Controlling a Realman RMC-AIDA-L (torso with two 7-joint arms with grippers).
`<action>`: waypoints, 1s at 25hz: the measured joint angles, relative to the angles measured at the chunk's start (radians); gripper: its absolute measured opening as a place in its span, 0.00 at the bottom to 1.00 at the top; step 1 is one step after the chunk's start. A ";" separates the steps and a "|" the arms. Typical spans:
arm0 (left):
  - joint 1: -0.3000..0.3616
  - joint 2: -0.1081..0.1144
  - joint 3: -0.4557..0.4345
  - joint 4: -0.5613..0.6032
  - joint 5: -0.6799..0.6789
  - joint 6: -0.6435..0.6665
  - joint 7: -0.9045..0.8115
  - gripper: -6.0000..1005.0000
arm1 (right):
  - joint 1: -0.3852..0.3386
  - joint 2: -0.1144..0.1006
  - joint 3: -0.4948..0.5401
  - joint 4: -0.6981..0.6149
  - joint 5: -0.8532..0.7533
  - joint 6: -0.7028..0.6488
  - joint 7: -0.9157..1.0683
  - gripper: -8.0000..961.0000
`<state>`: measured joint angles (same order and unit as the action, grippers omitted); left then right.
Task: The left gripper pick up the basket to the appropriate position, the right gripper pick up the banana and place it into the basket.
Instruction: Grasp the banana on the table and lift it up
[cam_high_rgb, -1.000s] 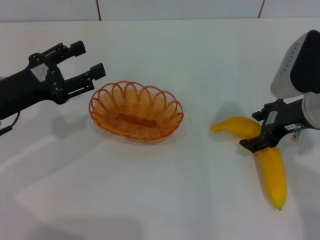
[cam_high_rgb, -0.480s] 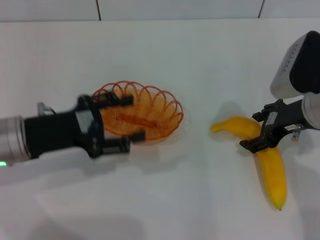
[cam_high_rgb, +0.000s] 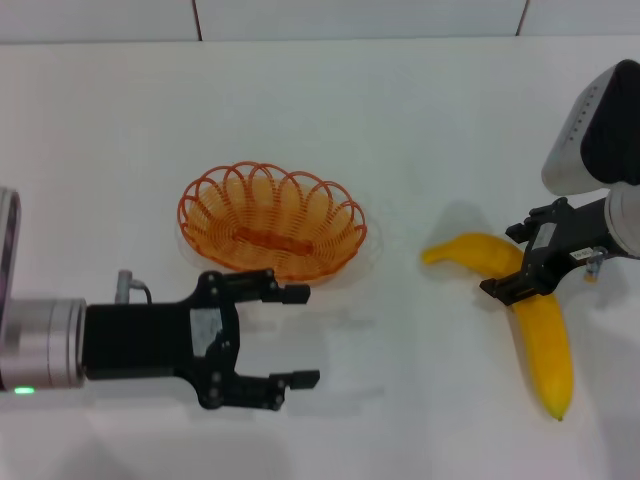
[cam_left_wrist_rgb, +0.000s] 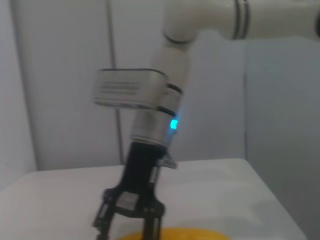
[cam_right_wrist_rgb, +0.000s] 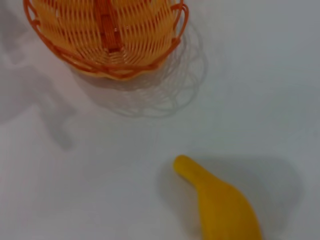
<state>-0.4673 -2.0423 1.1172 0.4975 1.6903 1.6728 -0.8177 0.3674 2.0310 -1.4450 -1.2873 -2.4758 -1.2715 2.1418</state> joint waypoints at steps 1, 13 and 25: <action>0.006 -0.002 0.006 -0.002 -0.005 0.000 0.018 0.80 | 0.000 0.000 0.000 0.000 0.000 0.000 0.001 0.86; 0.041 -0.010 0.084 -0.047 -0.116 -0.008 0.140 0.80 | 0.002 0.000 -0.002 0.000 0.000 0.001 0.009 0.86; 0.038 -0.009 0.093 -0.047 -0.116 -0.008 0.136 0.79 | 0.008 0.000 -0.005 0.000 0.000 -0.005 0.024 0.85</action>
<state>-0.4293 -2.0508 1.2101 0.4505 1.5747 1.6643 -0.6813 0.3756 2.0309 -1.4497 -1.2870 -2.4758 -1.2768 2.1658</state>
